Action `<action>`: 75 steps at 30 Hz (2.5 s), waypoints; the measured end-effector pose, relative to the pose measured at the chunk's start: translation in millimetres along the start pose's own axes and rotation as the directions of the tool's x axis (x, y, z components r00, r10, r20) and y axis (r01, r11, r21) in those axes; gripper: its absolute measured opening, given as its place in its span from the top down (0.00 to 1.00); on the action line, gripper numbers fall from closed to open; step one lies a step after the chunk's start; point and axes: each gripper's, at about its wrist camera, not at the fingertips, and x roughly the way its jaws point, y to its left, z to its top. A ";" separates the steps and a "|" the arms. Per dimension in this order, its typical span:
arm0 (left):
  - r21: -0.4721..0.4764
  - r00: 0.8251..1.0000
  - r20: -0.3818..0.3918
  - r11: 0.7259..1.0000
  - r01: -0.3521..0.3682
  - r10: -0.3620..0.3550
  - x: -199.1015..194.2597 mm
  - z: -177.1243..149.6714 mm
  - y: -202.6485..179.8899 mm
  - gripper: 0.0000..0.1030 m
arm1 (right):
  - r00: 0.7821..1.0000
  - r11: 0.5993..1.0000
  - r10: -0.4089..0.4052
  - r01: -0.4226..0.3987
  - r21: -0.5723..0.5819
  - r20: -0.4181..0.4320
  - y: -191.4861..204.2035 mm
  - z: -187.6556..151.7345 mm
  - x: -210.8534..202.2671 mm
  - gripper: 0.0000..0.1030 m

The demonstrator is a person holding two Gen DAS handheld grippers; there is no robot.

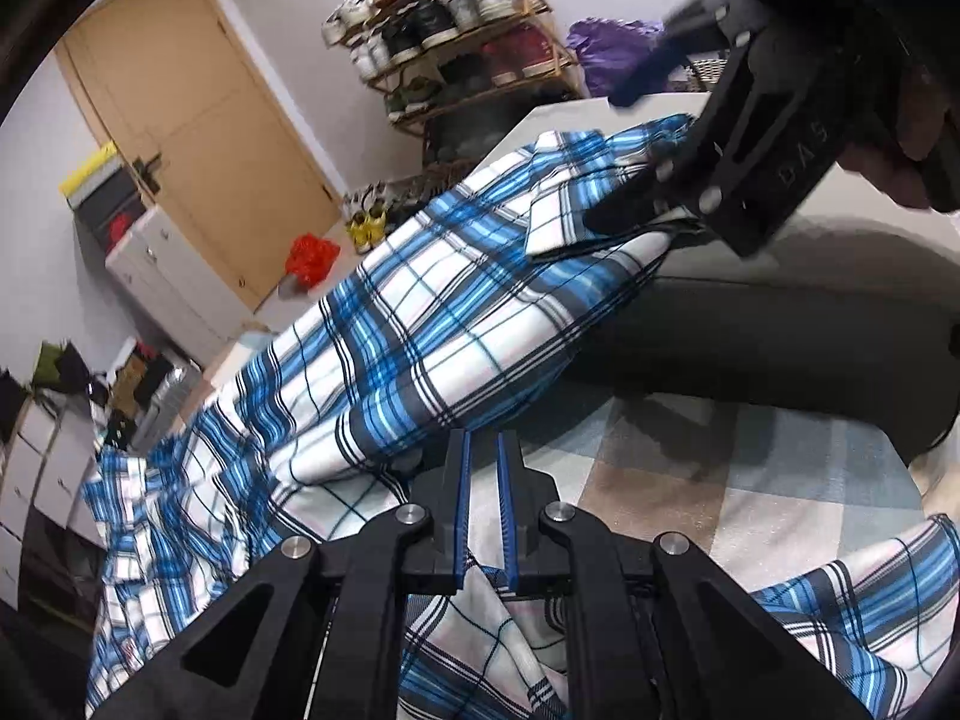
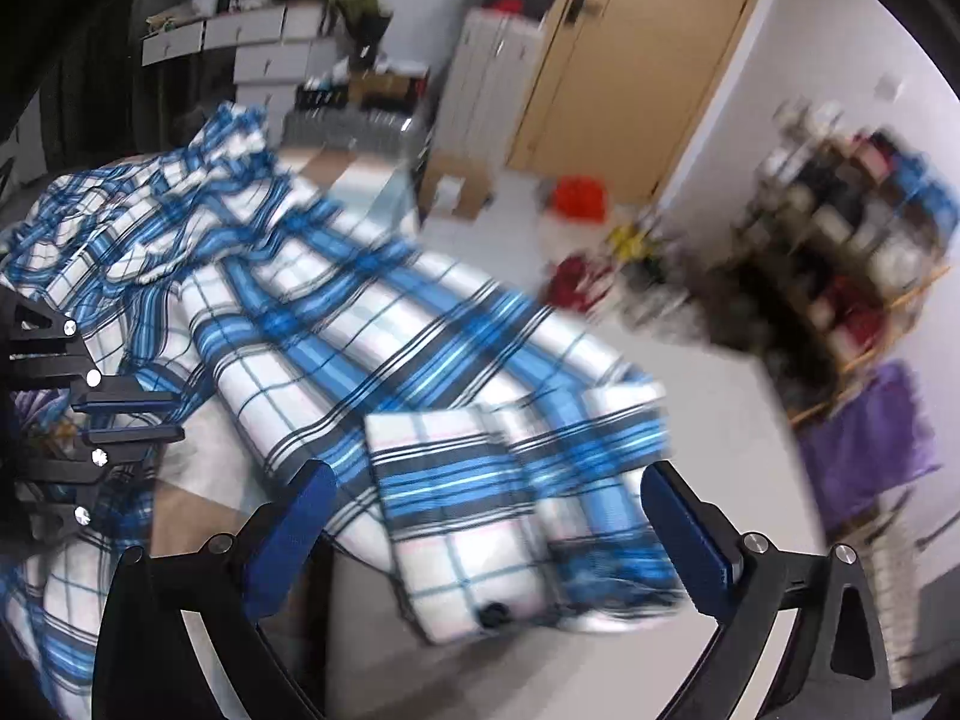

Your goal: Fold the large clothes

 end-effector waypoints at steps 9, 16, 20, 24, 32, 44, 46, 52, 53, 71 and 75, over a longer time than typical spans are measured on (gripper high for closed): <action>-0.034 1.000 0.000 0.999 0.007 -0.007 -3.8 4.6 0.7 0.94 | 0.989 0.941 0.077 -0.031 0.337 -0.124 -46.2 1.8 29.2 0.90; -0.051 1.000 0.015 0.999 -0.002 0.003 -8.1 12.2 2.5 0.94 | 0.953 0.667 0.277 -0.280 0.691 0.120 -128.8 -13.3 16.2 0.94; -0.030 1.000 -0.006 1.000 -0.004 0.003 0.0 14.7 3.6 0.94 | 0.917 0.444 0.227 -0.397 0.803 0.327 -191.6 -24.4 -7.0 0.94; -0.071 1.000 -0.002 0.997 -0.007 0.007 -2.7 19.8 9.4 0.94 | 0.906 0.266 0.137 -0.423 0.866 0.401 -241.0 -46.3 -21.7 0.94; -0.188 0.998 0.055 0.981 0.045 -0.035 -50.3 18.1 24.3 0.94 | 0.906 0.058 0.009 -0.423 0.904 0.423 -295.5 -80.3 -25.9 0.95; -0.658 0.999 0.020 0.752 -0.022 0.046 -152.6 -126.3 73.9 0.51 | 0.840 0.192 -0.025 -0.528 0.827 0.542 -281.0 -11.1 -76.4 0.95; -0.715 0.999 0.002 0.699 -0.027 0.041 -153.9 -143.8 72.7 0.51 | 0.843 0.242 -0.022 -0.518 0.821 0.538 -265.8 9.5 -84.5 0.95; -0.808 0.999 -0.018 0.589 -0.032 0.030 -168.1 -175.6 67.2 0.51 | 0.830 0.383 0.068 -0.534 0.754 0.553 -190.9 91.9 -106.2 0.95; -0.814 0.999 -0.018 0.581 -0.032 0.030 -170.0 -178.9 69.5 0.51 | 0.819 0.403 0.092 -0.551 0.731 0.567 -173.6 109.3 -111.8 0.95; -0.933 0.989 0.054 0.360 0.000 0.138 -258.1 -260.2 124.7 0.51 | 0.789 0.643 0.572 -0.600 0.475 0.222 320.4 275.7 23.0 0.95; -0.965 0.977 0.012 0.258 -0.045 0.214 -276.8 -286.6 144.3 0.51 | 0.817 0.732 0.576 -0.526 0.432 0.019 405.4 236.7 93.6 0.95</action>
